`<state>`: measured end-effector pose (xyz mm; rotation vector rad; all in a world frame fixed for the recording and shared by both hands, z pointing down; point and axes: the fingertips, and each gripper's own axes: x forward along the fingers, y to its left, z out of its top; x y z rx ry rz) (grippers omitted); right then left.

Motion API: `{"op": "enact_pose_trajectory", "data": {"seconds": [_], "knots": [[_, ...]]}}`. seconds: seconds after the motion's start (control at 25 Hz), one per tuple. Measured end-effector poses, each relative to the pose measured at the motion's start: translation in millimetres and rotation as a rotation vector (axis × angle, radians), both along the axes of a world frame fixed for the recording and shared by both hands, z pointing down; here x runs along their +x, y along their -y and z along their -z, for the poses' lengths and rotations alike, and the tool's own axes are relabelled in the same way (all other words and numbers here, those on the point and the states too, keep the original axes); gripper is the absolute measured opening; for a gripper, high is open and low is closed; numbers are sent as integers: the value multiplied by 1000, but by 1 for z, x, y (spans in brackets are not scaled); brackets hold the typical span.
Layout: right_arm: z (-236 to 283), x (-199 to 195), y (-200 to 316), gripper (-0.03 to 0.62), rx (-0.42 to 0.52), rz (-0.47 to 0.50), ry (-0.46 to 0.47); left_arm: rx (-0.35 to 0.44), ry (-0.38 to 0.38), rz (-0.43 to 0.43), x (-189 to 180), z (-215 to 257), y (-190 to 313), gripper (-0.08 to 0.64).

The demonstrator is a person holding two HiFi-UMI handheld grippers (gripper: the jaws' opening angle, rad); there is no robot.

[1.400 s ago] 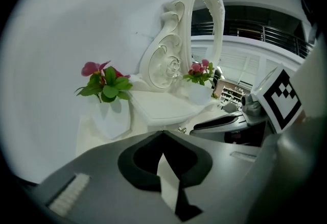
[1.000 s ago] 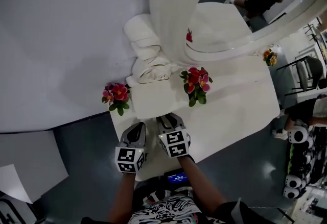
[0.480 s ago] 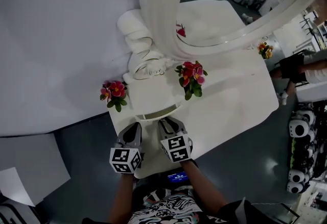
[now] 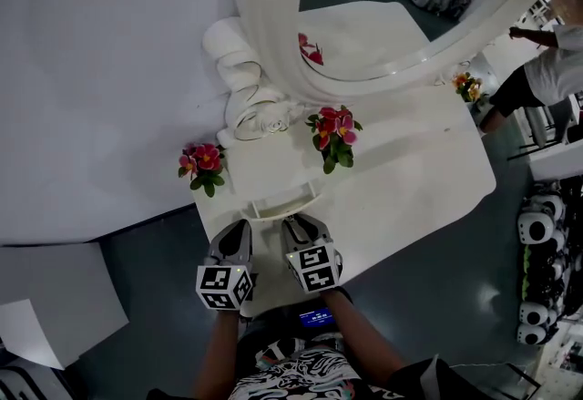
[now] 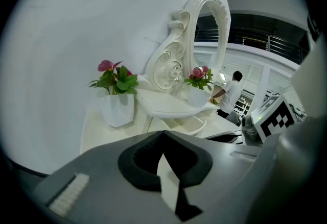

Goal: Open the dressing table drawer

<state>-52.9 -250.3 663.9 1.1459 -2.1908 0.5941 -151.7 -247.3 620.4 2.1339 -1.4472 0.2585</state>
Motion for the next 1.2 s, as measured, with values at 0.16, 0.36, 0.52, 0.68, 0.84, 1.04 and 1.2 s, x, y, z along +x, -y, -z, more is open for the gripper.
{"op": "enact_pose_trajectory", "data": {"seconds": [0.16,0.36,0.52,0.68,0.84,1.04,1.2], "knots": [[12,7,-7,103,3,-18,5,35,17,11,-4,15,-1,2],[53,17,-18,2,51,-125,99,99,20,15,-2,46,-8,2],[83,18,-25,2,115,-136,129,163,27,4,-3,74,-13,2],[104,20,-33,2,169,-128,113,209,18,-4,-2,95,-19,2],[119,18,-41,2,205,-112,104,232,10,-17,2,106,-23,2],[125,20,-46,2,221,-109,93,239,10,-23,6,109,-27,2],[125,22,-49,2,222,-111,89,239,6,-21,6,108,-29,2]]}}
